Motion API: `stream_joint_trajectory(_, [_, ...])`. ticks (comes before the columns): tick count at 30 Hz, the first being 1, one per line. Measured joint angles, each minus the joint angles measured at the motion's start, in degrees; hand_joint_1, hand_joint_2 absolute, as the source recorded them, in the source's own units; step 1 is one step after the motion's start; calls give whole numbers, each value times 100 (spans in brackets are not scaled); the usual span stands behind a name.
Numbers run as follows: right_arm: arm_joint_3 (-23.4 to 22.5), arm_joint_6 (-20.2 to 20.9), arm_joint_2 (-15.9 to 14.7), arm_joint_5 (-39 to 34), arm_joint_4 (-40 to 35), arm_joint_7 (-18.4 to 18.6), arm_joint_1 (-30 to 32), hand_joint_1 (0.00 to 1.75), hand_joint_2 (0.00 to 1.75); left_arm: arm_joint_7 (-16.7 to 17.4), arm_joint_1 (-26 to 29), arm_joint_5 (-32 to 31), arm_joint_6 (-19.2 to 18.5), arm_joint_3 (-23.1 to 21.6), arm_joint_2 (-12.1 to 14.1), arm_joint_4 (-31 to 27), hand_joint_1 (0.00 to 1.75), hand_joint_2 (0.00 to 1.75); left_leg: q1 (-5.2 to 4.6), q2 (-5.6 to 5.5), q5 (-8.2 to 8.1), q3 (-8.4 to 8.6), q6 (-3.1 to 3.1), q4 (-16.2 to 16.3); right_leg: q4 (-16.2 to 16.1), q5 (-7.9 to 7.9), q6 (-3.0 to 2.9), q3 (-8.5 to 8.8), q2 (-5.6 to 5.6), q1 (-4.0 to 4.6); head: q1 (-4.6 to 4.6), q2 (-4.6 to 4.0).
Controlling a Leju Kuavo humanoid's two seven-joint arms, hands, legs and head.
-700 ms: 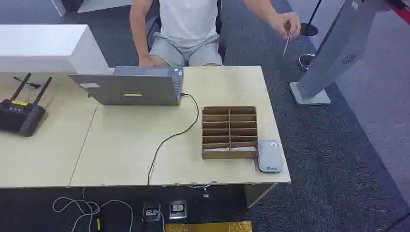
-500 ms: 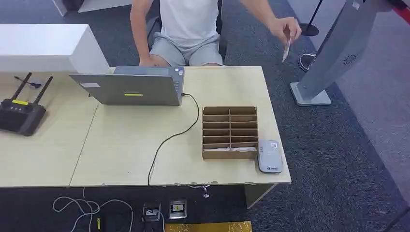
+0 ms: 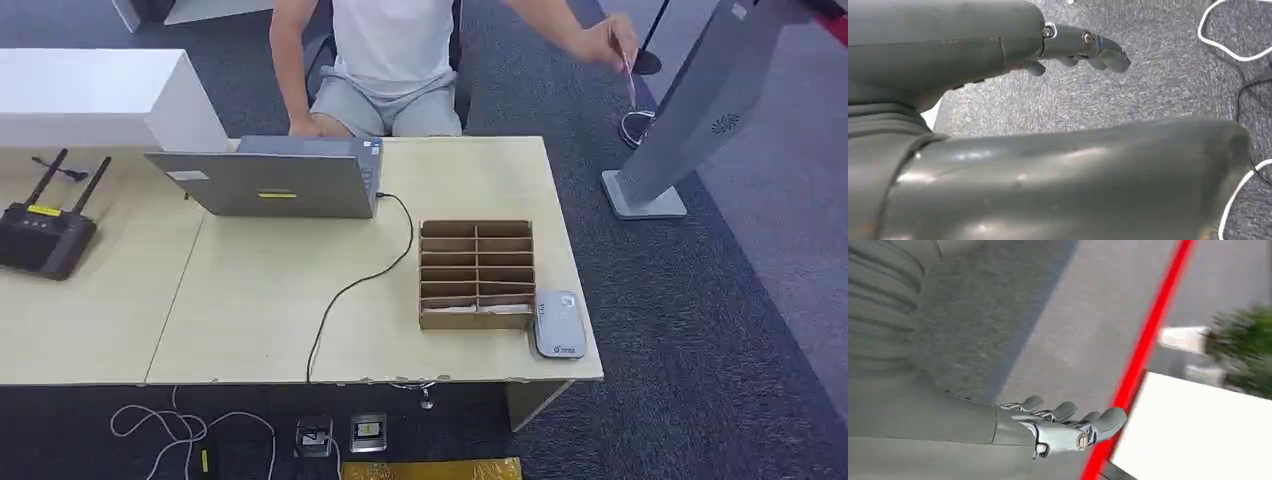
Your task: Pass the card to the sensor for recognition and then transmit it.
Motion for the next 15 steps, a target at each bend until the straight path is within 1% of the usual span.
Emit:
stream_joint_trajectory(3, [643,-133,-2,-173,-549,81,-20,0,175,0,-6,-17,-11,0,7,0,0,0,2,9,-1,4,-1,0,1,0,0,0,7,2,2,0])
stream_joint_trajectory(7, [1335,-229,18,-164,-1241,241,-13,0,175,0,-18,-63,-29,-2,4,0,0,0,2,4,1,1,1,0,3,0,0,1,1,2,2,0])
stream_joint_trajectory(10, [1834,-238,94,-116,-1790,326,10,0,175,0,-19,-66,-31,-4,-2,0,0,0,2,4,3,3,1,-1,5,0,0,2,2,2,4,0])
stream_joint_trajectory(12, [2107,-236,155,-24,-2089,320,59,0,175,0,-18,-66,-31,-4,-7,0,0,0,2,-3,4,-1,2,-1,6,0,0,3,-4,2,2,0])
stream_joint_trajectory(15, [2518,-236,289,280,-2585,217,127,0,175,0,-19,-85,-40,-9,-18,0,0,0,2,-3,6,-7,1,-2,9,0,0,3,-2,2,2,0])
